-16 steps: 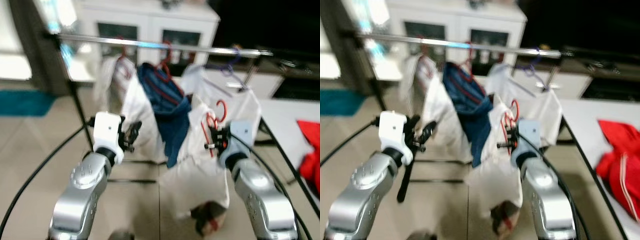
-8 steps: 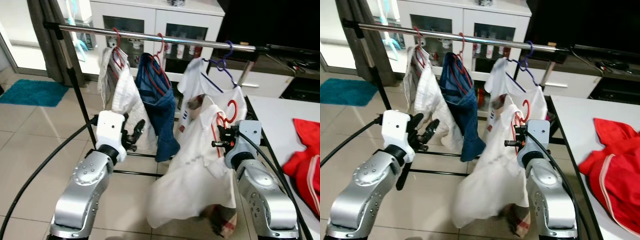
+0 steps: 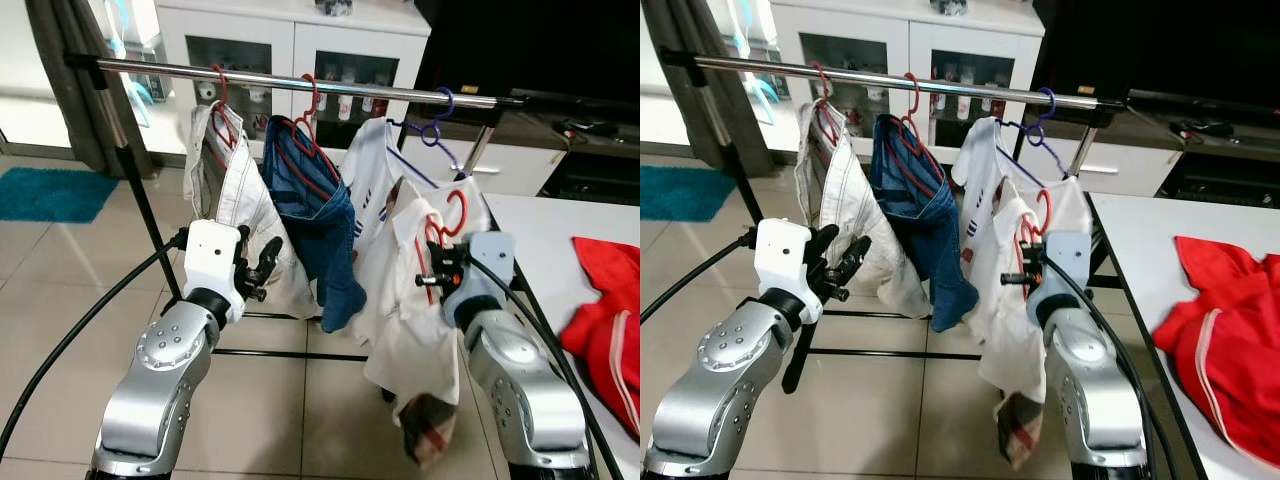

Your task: Hang hanger

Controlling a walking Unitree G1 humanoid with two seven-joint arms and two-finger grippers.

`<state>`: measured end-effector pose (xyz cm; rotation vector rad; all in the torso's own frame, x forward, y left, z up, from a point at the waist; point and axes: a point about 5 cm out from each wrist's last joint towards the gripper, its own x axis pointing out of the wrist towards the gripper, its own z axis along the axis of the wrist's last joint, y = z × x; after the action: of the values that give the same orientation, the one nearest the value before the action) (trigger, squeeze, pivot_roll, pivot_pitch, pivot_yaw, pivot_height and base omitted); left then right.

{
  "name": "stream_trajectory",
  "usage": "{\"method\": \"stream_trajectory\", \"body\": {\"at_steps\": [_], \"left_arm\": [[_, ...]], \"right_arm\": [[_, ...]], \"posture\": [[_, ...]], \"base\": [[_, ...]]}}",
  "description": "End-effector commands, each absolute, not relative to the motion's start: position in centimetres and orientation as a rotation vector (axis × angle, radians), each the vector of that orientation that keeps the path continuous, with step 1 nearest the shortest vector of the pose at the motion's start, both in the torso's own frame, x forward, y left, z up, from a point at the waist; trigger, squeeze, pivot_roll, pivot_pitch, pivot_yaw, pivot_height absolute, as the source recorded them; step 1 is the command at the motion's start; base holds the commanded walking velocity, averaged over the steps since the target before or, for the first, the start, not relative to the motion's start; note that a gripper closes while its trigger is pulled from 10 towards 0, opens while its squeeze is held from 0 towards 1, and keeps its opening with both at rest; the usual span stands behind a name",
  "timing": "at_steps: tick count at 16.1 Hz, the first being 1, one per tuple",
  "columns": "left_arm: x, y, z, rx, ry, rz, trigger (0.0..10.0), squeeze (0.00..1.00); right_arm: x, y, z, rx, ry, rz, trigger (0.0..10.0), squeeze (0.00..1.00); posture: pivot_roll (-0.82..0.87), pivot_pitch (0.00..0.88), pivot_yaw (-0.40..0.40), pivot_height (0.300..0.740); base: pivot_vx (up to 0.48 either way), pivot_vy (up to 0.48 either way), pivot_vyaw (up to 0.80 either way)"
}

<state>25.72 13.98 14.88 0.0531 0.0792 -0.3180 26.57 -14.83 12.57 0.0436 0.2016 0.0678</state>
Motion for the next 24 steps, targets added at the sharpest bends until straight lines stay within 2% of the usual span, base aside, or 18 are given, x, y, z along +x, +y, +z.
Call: {"method": "stream_trajectory", "body": {"at_steps": [1,8,10,14,17,20,22,24], "left_arm": [[25.9,13.8,15.2,0.054,0.066,-0.329,10.0,0.0],[25.9,13.8,15.2,0.055,0.066,-0.332,10.0,0.0],[25.9,13.8,15.2,0.056,0.065,-0.331,10.0,0.0],[25.8,13.9,15.2,0.067,0.064,-0.331,10.0,0.0],[25.8,13.6,15.2,0.083,0.062,-0.352,10.0,0.0],[24.9,12.4,15.5,0.135,0.052,-0.533,10.0,0.0],[24.4,11.6,15.8,0.19,0.046,-0.661,10.0,0.0],[24.0,11.1,16.1,0.166,0.054,-0.742,10.0,0.0]], "right_arm": [[26.9,-14.9,13.0,0.048,0.177,0.062,10.0,0.0],[27.0,-14.3,13.4,0.019,0.155,0.146,10.0,0.0],[26.9,-13.6,13.5,-0.072,0.154,0.23,10.0,0.0],[27.3,-14.0,14.1,-0.025,0.122,0.162,10.0,0.0],[27.6,-14.1,15.1,-0.076,0.068,0.161,10.0,0.0],[28.1,-14.4,17.5,-0.031,-0.051,0.118,10.0,0.0],[28.7,-14.1,18.1,-0.046,-0.068,0.135,10.0,0.0],[29.9,-13.7,18.4,-0.081,-0.044,0.144,10.0,0.0]], "posture": [[0.07,0.0,-0.071,0.74],[0.08,0.0,-0.072,0.74],[0.08,0.0,-0.074,0.74],[0.08,0.0,-0.08,0.74],[0.08,0.0,-0.081,0.74],[0.08,0.0,-0.079,0.74],[0.08,0.0,-0.072,0.74],[0.08,0.0,-0.065,0.74]], "base": [[0.341,0.0,0.0],[0.344,0.0,-0.14],[0.345,0.0,0.0],[0.346,0.0,0.35],[0.334,0.0,0.0],[0.0,0.0,0.0],[0.0,0.0,0.0],[0.0,0.0,0.0]]}}
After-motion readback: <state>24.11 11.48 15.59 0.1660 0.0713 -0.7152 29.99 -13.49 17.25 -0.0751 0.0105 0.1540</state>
